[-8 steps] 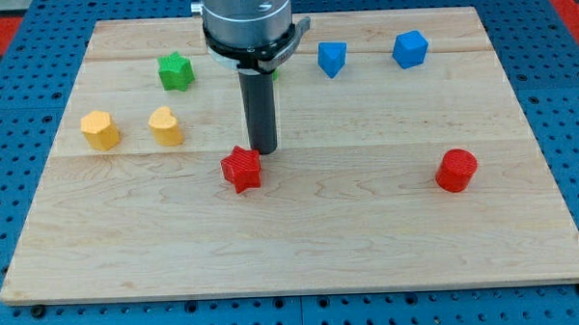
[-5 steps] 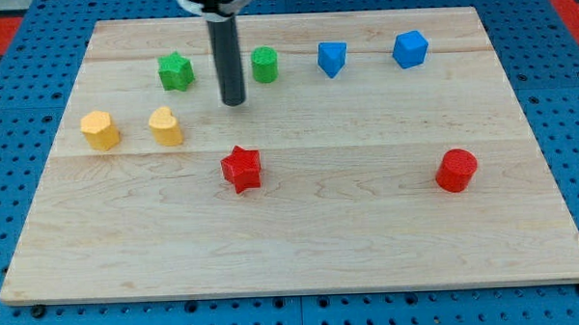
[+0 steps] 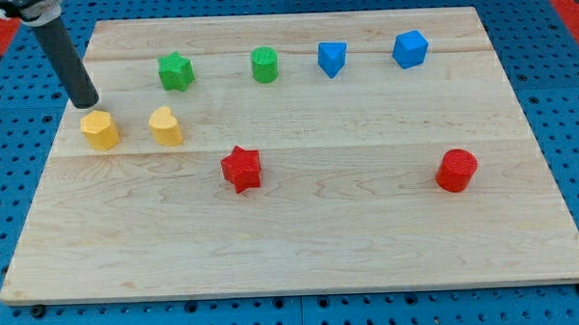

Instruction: Move your arm towards the center left of the board

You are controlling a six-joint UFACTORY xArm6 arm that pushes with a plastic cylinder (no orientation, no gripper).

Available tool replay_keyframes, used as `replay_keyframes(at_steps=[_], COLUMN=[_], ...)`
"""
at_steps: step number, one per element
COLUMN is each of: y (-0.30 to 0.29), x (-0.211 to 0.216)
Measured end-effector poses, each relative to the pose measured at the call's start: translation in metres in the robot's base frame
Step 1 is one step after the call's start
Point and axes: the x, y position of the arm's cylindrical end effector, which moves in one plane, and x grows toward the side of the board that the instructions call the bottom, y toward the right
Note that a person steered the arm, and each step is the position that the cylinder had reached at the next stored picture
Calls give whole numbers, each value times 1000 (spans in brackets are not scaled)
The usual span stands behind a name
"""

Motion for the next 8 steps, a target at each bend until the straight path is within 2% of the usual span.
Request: replay_keyframes(at_steps=[2, 4, 5, 6, 8], y=[1, 8, 8, -42, 41], x=[27, 85, 87, 67, 63])
